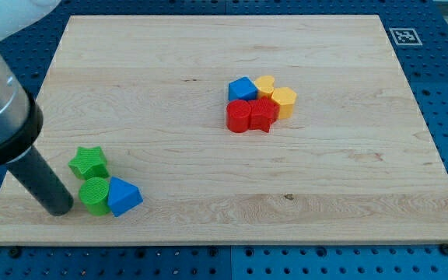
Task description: Place the blue triangle below the red circle
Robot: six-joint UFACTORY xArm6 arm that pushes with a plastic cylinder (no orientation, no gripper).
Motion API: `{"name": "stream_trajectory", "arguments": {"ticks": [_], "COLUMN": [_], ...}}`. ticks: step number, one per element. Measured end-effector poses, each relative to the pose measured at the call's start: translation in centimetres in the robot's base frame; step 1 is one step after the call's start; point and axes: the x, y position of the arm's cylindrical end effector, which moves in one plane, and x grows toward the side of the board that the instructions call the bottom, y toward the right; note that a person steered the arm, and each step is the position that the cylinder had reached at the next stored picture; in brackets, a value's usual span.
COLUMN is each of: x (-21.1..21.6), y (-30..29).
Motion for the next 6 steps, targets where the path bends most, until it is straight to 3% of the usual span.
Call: {"name": "stream_trajectory", "arguments": {"ticks": [6], "x": [-0.1], "y": [16.2]}}
